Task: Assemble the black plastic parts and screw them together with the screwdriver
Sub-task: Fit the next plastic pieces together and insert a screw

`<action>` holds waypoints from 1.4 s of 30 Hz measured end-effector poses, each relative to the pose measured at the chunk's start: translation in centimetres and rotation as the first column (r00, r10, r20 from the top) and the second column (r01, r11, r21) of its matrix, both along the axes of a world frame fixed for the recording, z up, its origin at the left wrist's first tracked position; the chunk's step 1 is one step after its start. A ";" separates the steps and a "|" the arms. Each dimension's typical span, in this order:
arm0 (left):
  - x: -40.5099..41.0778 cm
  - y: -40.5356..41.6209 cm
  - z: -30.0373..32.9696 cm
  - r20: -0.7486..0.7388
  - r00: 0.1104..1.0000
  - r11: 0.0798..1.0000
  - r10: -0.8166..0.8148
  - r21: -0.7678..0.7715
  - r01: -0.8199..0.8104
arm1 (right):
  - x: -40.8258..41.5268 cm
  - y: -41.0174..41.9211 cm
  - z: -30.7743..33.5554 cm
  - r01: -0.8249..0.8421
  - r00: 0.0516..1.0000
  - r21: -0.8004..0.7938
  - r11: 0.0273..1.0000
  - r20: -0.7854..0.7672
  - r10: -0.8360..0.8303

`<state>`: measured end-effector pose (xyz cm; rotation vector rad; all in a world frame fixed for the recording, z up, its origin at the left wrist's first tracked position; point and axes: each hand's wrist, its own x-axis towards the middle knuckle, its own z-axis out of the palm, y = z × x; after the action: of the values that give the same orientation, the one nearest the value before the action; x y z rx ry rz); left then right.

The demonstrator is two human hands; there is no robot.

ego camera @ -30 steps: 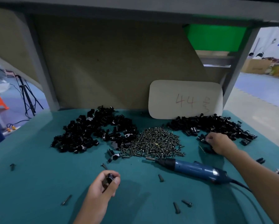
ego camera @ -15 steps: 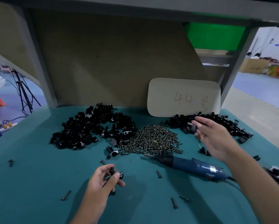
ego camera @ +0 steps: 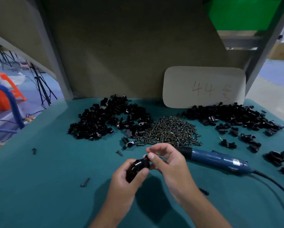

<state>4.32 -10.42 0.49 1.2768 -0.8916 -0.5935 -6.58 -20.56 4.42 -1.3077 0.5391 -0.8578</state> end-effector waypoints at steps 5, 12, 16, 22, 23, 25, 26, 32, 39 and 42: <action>0.6 -0.2 -0.5 0.040 0.999 0.998 0.005 0.057 -0.007 | -0.9 -0.1 -1.5 -0.176 0.970 -0.374 0.911 -0.224 0.095; 0.2 -0.5 -0.9 -0.061 0.989 0.980 -0.134 0.139 0.142 | -2.8 -1.8 -2.2 -0.300 0.927 -0.442 0.845 -0.346 0.148; -0.1 -0.3 -0.9 -0.088 0.967 0.952 -0.240 0.176 0.252 | -3.2 -2.0 -3.1 -0.250 0.930 -0.493 0.833 -0.361 0.066; -0.2 -0.5 -0.3 -0.039 0.989 0.964 -0.146 0.221 0.150 | -2.9 -1.9 -4.4 0.038 0.979 -0.155 0.987 -0.193 -0.068; 0.0 -0.5 -0.1 -0.012 0.993 0.971 -0.116 0.209 0.116 | -2.8 -1.7 -4.6 0.048 0.983 -0.123 0.991 -0.172 -0.069; 0.3 -0.4 0.0 0.036 0.998 0.984 -0.052 0.175 0.045 | -2.7 -1.3 -4.9 0.050 0.991 -0.088 0.995 -0.116 -0.060; 0.5 -0.3 -0.1 0.055 0.998 0.987 -0.012 0.161 0.004 | -2.6 -1.1 -4.9 0.044 0.996 -0.077 0.996 -0.081 -0.050; 1.0 -0.5 -1.3 0.107 0.988 0.990 0.109 0.079 -0.117 | -2.3 -0.7 -5.4 -0.021 0.999 0.008 1.000 0.028 0.021; 0.9 -0.3 -1.3 0.247 0.967 0.983 0.067 0.148 -0.106 | -2.4 -0.9 -5.0 -0.071 0.998 -0.020 0.997 0.001 0.071; 0.9 -0.2 -1.1 0.204 0.979 0.988 0.006 0.148 -0.037 | -2.4 -0.8 -4.9 -0.076 0.997 -0.072 0.995 -0.018 0.074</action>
<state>5.24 -10.63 -0.57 1.5026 -1.0153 -0.5275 -9.02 -21.32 -0.46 -1.3930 0.4717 -0.8118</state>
